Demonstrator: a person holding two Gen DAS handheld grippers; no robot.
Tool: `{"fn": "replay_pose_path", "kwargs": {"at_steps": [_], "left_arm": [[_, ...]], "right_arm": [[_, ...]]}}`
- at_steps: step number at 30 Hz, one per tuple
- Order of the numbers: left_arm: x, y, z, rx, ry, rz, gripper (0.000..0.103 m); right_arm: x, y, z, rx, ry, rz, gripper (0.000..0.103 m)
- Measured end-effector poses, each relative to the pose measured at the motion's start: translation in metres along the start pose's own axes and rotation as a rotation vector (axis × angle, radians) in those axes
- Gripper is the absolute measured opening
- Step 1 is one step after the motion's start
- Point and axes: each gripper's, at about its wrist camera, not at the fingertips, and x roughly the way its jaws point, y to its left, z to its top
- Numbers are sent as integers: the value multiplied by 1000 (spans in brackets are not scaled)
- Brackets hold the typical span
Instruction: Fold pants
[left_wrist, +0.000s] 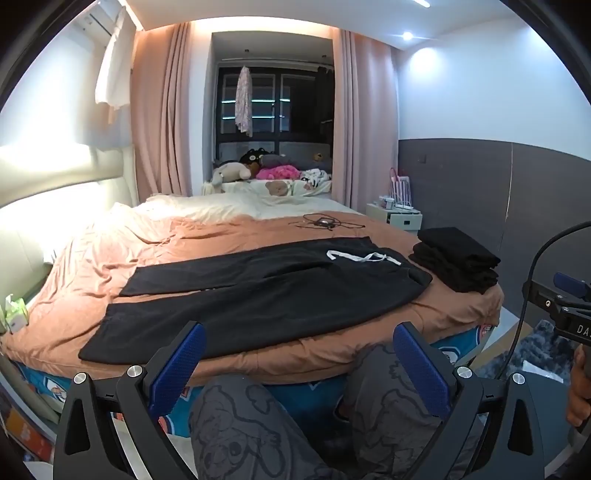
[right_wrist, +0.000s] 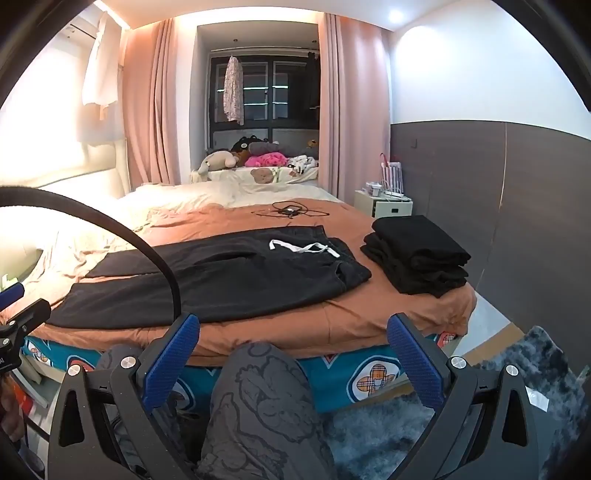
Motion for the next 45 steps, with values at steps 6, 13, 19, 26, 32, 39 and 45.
{"fn": "replay_pose_path", "kwargs": {"at_steps": [6,13,19,26,32,39,45], "left_arm": [[-2,2,-1,-10,-6,8,102],[-6,6,-2,-16,-14,5,102],[-8,7,-3,-16,-22,2,102],[-10,7,-4,-21,-26,-16,102],[-14,6,-4,-20,-40,-25,102],[-15,6,-5,-27,-33,-31,102],[-16,7,-5,-22,-36,-34,102]], "right_arm": [[-1,0,-1,2,-2,3,102],[-2,0,-2,1,-5,4,102],[-3,2,-3,-6,-15,-1,102],[-4,3,-4,-10,-23,-5,102],[-4,4,-5,-11,-34,-11,102],[-4,8,-9,-20,-41,-15,102],[-6,7,-9,-19,-48,-17,102]]}}
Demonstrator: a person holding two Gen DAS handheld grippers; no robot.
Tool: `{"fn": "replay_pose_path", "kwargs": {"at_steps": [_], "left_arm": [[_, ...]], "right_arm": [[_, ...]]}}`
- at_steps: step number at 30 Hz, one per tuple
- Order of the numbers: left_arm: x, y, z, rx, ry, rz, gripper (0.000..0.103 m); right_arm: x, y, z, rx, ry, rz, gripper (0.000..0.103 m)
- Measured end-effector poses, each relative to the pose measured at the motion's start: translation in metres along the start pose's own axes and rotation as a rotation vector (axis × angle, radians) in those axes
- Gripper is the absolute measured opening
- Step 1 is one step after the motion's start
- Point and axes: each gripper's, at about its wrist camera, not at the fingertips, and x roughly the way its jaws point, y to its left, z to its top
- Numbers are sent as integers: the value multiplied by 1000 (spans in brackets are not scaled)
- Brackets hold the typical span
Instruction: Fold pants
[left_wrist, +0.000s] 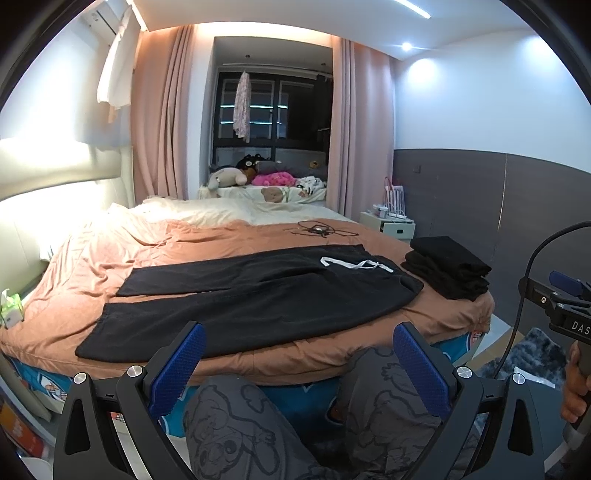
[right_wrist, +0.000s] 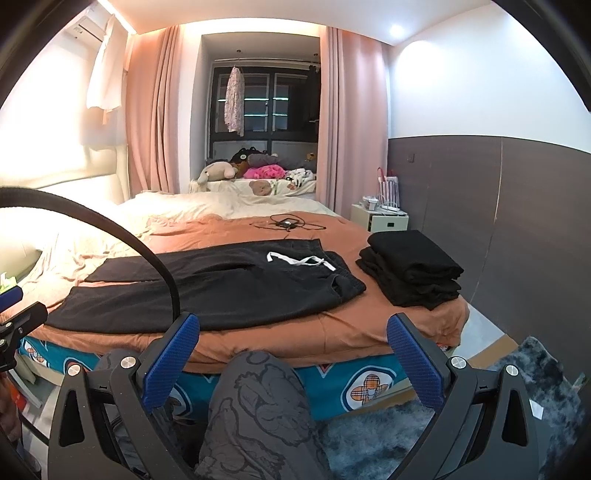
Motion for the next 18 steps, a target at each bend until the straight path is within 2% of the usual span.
{"fn": "replay_pose_path", "kwargs": {"at_steps": [18], "left_arm": [[10,5,0,-8,6,1,102]], "right_arm": [[7,-3,2,-10,-6,-1,102]]}}
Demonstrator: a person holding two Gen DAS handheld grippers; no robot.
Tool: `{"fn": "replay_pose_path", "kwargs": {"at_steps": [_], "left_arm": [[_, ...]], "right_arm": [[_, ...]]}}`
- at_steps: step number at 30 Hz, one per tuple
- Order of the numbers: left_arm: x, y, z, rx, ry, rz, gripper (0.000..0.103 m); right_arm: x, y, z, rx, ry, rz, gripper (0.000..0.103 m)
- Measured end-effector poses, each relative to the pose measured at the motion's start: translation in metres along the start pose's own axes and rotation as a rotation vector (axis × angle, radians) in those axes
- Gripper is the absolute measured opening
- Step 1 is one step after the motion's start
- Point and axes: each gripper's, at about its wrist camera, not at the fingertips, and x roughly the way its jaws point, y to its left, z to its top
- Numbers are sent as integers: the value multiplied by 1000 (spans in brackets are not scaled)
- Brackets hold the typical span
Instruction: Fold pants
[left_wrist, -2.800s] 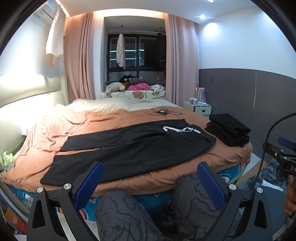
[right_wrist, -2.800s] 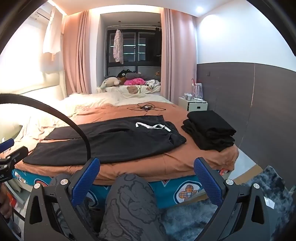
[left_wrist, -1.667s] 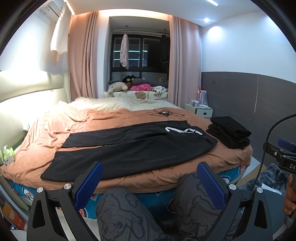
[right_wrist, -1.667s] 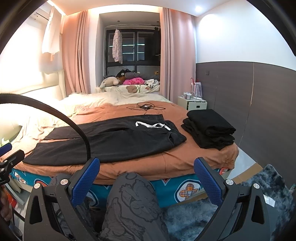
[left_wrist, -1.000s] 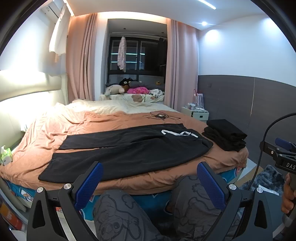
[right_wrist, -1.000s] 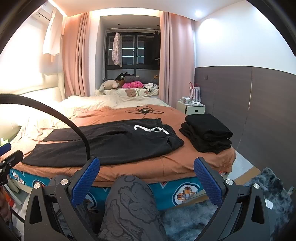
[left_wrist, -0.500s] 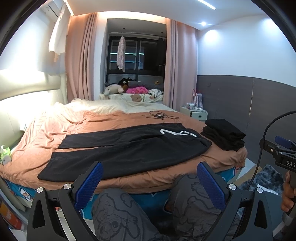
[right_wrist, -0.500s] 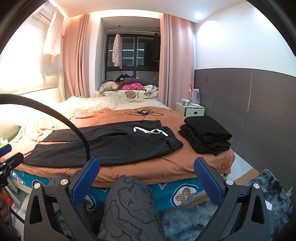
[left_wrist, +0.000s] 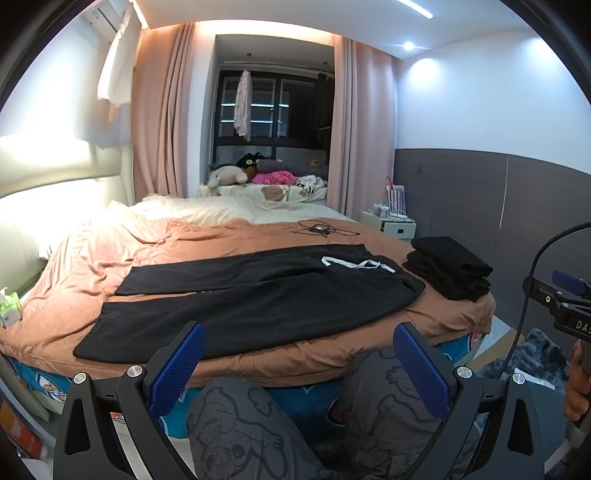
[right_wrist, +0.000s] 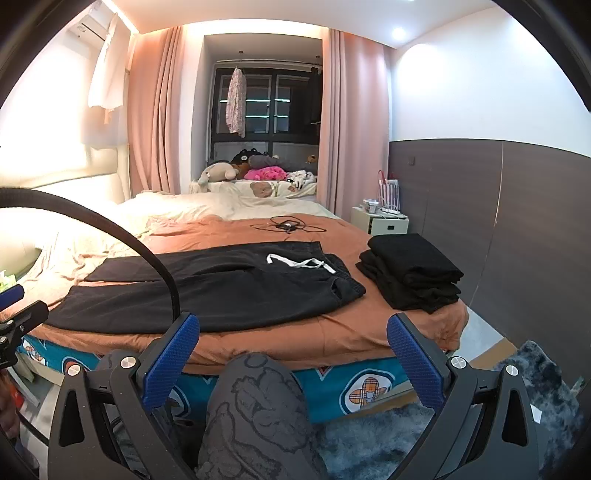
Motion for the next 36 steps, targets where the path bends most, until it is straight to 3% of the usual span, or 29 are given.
{"fn": "replay_pose_path", "kwargs": {"at_steps": [14,25,36], "left_arm": [[53,38,-4,-72,49,53,102],[104,123,-20,-227,128,220,102],[141,176,-27,-279,186,358,102]], "right_arm": [[65,-16,14,14,102,37,102],[129,-29,35,38,176,83,102],[185,-42,60,71,236,82,102]]}}
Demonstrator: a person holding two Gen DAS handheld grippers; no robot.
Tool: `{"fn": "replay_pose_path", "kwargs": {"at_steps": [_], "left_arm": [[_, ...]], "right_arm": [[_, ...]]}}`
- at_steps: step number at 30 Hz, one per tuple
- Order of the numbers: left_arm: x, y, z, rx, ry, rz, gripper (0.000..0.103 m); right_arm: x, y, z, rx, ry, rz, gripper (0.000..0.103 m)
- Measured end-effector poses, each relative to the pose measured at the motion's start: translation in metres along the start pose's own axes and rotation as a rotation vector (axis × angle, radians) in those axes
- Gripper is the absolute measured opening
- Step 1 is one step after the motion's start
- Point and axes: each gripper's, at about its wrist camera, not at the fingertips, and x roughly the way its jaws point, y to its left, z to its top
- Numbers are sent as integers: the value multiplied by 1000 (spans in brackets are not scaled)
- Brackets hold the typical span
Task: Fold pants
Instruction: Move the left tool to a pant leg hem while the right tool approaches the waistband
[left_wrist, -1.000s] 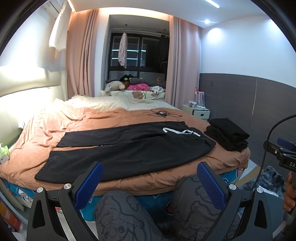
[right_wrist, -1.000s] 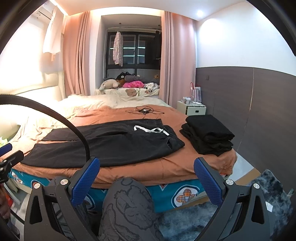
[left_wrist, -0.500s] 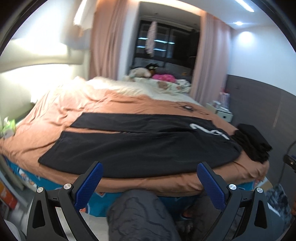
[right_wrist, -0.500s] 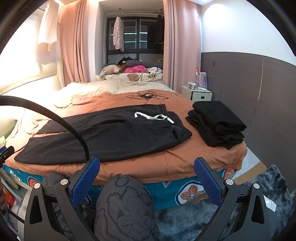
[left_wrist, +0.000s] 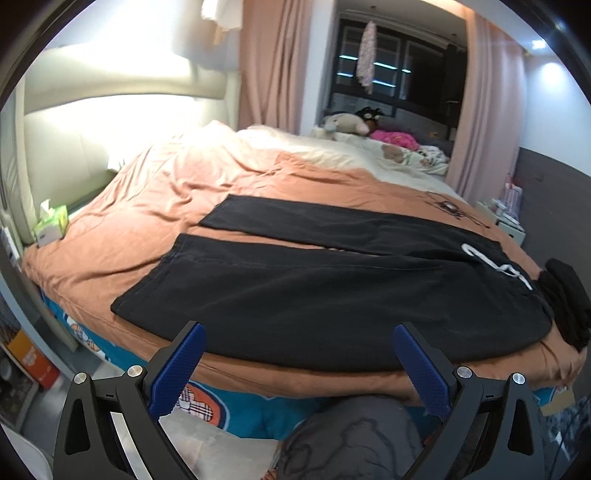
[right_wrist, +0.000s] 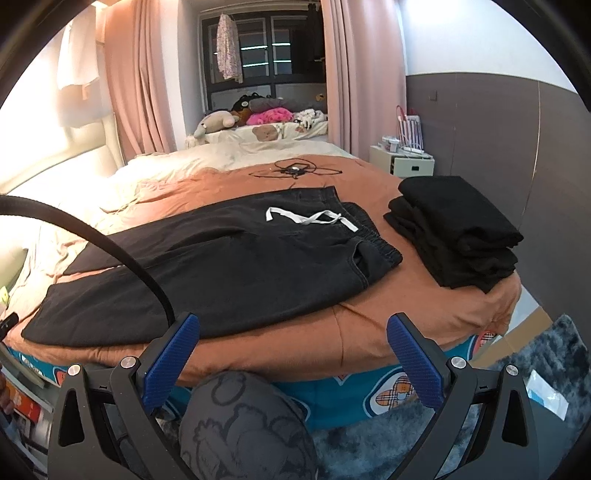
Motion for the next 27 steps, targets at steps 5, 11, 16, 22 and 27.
{"fn": "replay_pose_path", "kwargs": {"at_steps": [5,11,16,22,27], "left_arm": [[19,21,0,-47,40,49,100],[41,58,-4,-157,96,91,94],[55,83,-11,-265,133,102,88],[69,108,-22,-409,155,43,84],[88,124,-28,-520,184,-30,83]], "right_arm": [[18,-9,9,35,26,3,102],[40,-19,17,90,67,20,102],[63,-29,24,119,110,27,101],[94,-39,21,185,177,70,86],[116,-51,18,235,228,82,76]]}}
